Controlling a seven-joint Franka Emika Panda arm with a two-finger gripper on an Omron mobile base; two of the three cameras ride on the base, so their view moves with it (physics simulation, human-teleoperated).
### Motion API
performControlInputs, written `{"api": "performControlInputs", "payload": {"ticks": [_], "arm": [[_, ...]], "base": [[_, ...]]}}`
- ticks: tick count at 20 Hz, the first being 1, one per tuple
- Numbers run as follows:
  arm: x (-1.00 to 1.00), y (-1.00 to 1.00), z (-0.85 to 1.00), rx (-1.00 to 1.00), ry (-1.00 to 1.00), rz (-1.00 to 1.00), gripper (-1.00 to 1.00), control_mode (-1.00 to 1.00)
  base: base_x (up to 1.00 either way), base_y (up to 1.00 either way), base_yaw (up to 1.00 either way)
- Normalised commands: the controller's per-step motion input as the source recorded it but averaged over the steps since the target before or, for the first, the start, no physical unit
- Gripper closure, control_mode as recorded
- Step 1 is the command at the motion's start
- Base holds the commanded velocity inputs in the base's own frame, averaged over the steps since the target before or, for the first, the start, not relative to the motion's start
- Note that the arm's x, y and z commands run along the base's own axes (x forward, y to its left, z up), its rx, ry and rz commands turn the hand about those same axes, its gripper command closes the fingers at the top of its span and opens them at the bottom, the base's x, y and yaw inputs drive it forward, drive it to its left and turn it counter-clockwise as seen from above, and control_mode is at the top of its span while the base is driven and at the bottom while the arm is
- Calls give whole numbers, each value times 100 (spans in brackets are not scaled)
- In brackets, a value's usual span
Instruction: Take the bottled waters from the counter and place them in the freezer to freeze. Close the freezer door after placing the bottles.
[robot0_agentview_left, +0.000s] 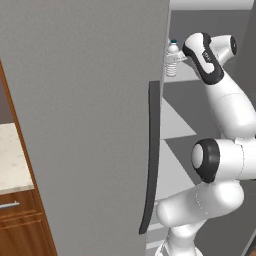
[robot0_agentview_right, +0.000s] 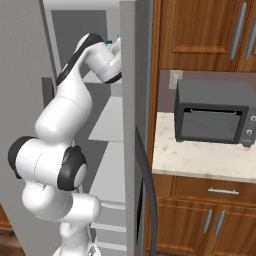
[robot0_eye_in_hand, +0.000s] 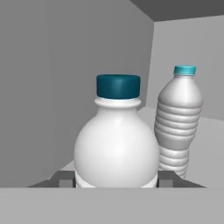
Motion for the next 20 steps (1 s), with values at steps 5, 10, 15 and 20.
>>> {"api": "performControlInputs", "payload": {"ticks": [5, 10, 15, 20], "arm": [[1, 0, -34, 0, 0, 0, 100, -100], [0, 0, -25, 0, 0, 0, 100, -100], [0, 0, -10, 0, 0, 0, 100, -100], [9, 0, -11, 0, 0, 0, 100, -100]], "base": [[0, 0, 0], [0, 0, 0], [0, 0, 0], [0, 0, 0]]}}
